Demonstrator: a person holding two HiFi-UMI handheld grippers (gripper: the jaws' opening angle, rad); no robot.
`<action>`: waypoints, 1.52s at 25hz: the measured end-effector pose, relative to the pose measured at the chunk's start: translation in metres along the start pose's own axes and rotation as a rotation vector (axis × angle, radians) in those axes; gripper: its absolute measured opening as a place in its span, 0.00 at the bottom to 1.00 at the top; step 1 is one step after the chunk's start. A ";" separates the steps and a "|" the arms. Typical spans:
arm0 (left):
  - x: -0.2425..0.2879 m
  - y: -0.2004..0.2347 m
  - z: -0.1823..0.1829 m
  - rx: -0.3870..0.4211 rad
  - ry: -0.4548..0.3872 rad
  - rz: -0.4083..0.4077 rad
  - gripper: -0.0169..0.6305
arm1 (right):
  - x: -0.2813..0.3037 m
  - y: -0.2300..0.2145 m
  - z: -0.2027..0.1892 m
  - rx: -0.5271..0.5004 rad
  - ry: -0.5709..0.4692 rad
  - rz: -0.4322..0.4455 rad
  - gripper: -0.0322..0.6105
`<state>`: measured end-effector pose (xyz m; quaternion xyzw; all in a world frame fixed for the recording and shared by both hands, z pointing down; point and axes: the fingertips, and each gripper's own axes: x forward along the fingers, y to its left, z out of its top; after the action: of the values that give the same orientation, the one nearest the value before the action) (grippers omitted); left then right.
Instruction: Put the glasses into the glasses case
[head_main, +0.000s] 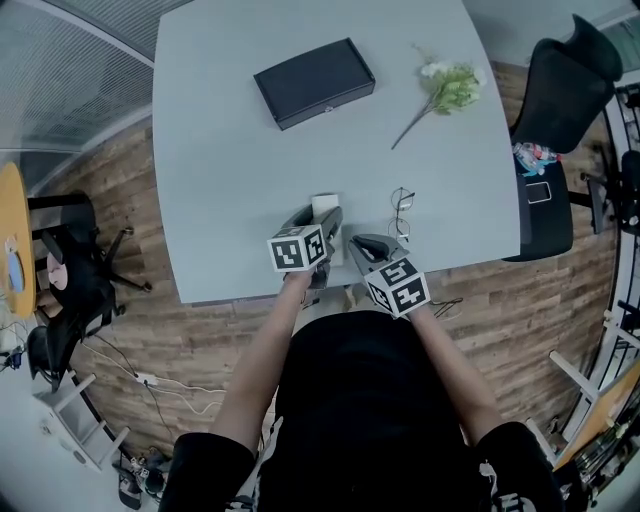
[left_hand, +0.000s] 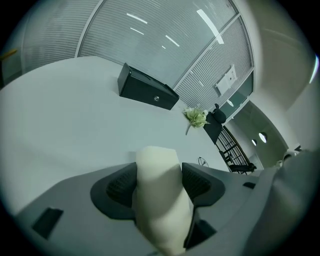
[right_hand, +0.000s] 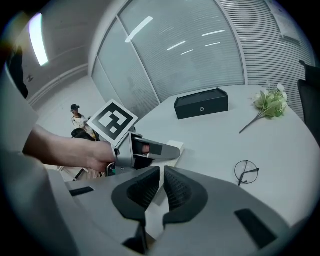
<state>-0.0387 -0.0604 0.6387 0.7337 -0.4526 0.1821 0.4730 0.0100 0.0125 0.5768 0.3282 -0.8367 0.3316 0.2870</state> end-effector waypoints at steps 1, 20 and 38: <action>0.000 0.001 0.000 -0.006 -0.003 -0.011 0.49 | 0.005 0.001 -0.003 0.001 0.008 0.004 0.11; -0.001 0.002 -0.002 0.003 -0.018 -0.060 0.49 | 0.046 0.013 -0.031 0.019 0.086 0.010 0.08; 0.002 0.003 -0.005 0.027 -0.022 -0.078 0.48 | 0.049 0.012 -0.035 -0.003 0.103 -0.025 0.08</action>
<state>-0.0394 -0.0575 0.6442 0.7590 -0.4262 0.1614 0.4650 -0.0204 0.0276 0.6284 0.3208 -0.8170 0.3432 0.3344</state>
